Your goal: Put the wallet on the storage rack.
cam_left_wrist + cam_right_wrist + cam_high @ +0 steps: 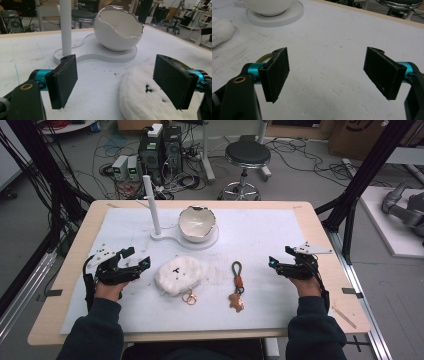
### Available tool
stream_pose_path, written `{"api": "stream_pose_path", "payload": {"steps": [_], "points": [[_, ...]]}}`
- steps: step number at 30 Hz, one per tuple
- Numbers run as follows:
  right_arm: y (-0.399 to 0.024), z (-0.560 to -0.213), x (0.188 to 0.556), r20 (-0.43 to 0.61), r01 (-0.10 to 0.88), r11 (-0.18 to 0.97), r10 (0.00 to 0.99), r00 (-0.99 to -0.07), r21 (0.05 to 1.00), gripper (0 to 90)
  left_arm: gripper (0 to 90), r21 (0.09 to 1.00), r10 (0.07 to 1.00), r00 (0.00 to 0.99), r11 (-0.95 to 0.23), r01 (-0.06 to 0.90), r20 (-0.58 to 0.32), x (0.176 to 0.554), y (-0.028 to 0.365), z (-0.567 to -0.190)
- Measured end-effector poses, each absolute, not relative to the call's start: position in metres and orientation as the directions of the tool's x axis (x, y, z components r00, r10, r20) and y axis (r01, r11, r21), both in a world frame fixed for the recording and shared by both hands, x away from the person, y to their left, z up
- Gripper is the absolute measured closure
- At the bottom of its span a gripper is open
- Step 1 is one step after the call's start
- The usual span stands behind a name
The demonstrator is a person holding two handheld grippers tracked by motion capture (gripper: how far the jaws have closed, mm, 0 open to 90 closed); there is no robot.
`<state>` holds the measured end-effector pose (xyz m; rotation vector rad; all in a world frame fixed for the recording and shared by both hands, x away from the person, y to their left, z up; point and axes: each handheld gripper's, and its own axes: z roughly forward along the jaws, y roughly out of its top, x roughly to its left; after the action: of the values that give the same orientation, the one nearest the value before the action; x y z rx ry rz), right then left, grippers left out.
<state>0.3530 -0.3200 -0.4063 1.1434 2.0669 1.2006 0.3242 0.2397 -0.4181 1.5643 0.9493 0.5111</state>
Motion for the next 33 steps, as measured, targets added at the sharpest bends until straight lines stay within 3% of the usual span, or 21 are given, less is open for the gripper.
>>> {"api": "stream_pose_path", "payload": {"steps": [11, 17, 19, 26, 31, 33], "points": [[-0.32, -0.407, 0.354, 0.024, 0.431, 0.251, 0.842, -0.538, 0.867, 21.1, 21.4, 0.937, 0.79, 0.573, 0.006, 0.349, -0.219, 0.328, 0.232, -0.425], [-0.319, -0.406, 0.351, 0.012, 0.422, 0.263, 0.838, -0.545, 0.868, 21.2, 21.4, 0.916, 0.782, 0.587, -0.056, 0.398, -0.207, 0.331, 0.217, -0.43], [-0.317, -0.407, 0.351, 0.007, 0.423, 0.273, 0.833, -0.553, 0.864, 21.2, 21.4, 0.883, 0.781, 0.595, -0.131, 0.45, -0.188, 0.334, 0.209, -0.437], [-0.31, -0.408, 0.348, 0.005, 0.426, 0.292, 0.821, -0.571, 0.856, 21.3, 21.8, 0.804, 0.774, 0.594, -0.2, 0.56, -0.221, 0.338, 0.203, -0.451], [-0.307, -0.409, 0.349, 0.014, 0.43, 0.29, 0.816, -0.577, 0.855, 21.3, 28.4, 0.792, 0.75, 0.62, -0.225, 0.568, -0.232, 0.341, 0.202, -0.451], [-0.304, -0.409, 0.35, 0.02, 0.435, 0.292, 0.811, -0.585, 0.852, 21.3, 36.5, 0.786, 0.731, 0.643, -0.25, 0.565, -0.229, 0.341, 0.199, -0.451]]}}
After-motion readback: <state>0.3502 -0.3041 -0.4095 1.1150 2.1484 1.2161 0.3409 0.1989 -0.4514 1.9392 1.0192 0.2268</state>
